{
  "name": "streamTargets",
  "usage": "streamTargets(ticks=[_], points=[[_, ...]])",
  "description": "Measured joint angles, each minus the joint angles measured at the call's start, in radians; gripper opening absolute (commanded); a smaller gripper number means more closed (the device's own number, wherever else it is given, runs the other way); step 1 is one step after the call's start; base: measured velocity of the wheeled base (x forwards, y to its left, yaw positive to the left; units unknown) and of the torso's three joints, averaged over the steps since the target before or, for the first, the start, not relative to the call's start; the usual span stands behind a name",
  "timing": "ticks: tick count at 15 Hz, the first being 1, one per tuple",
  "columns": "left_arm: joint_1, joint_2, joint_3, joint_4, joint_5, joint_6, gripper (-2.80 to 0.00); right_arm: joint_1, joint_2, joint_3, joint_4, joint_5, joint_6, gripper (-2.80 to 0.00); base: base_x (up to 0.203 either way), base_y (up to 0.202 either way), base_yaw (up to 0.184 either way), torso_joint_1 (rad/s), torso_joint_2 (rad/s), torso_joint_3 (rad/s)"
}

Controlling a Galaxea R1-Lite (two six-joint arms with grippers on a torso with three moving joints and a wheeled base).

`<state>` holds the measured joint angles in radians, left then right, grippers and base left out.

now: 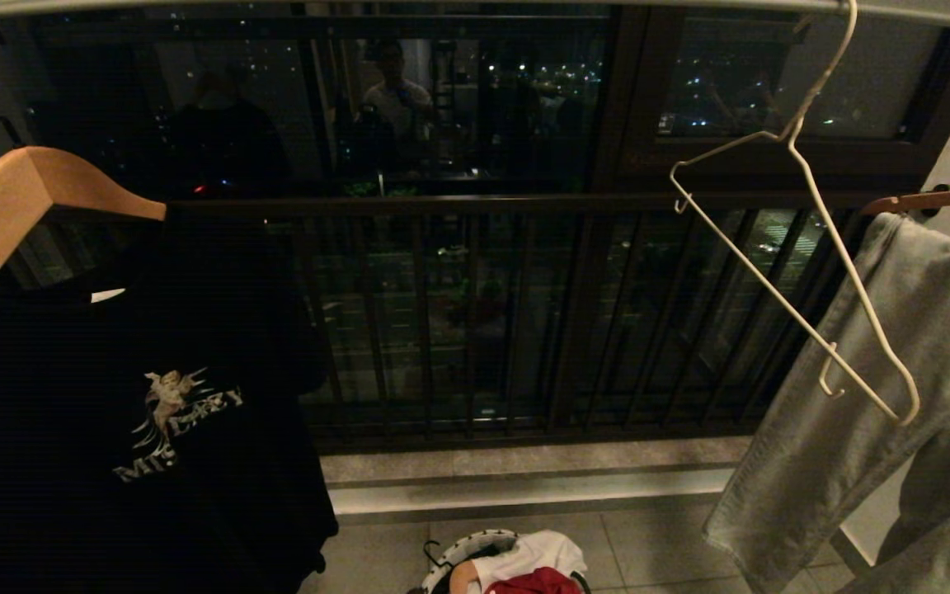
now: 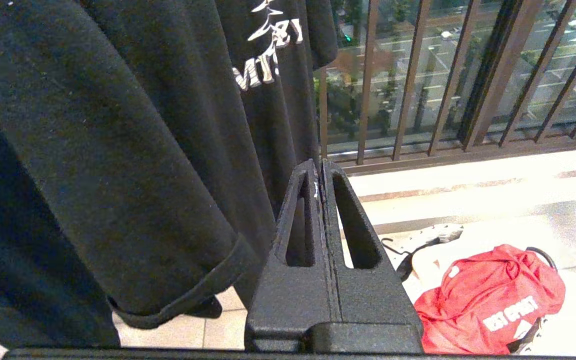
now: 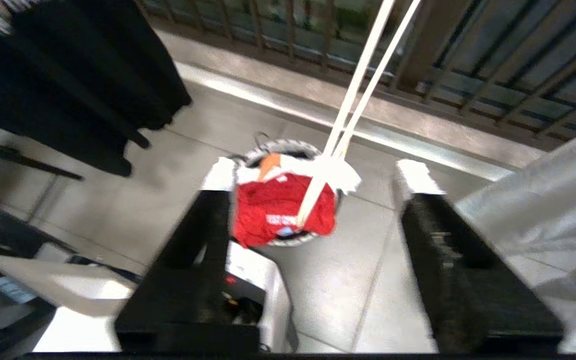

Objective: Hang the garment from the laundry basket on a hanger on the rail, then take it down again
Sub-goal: Pick up the clothes rack on the clothesline

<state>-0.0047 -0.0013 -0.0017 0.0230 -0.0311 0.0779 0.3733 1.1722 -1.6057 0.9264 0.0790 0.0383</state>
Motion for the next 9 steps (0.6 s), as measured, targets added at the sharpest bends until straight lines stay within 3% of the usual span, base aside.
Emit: streamTargets(ticks=[3,9], points=[[0.000,0.000,0.000,0.000,0.000,0.000,-2.80,0.050,0.054,0.001,-0.005,-0.076,0.018,0.00,0.000,0.000,0.000,0.000,0.00,0.000],[0.000,0.000,0.000,0.000,0.000,0.000,-2.80,0.060,0.151,0.014,-0.050,-0.151,0.041,0.00,0.000,0.000,0.000,0.000,0.00,0.000]])
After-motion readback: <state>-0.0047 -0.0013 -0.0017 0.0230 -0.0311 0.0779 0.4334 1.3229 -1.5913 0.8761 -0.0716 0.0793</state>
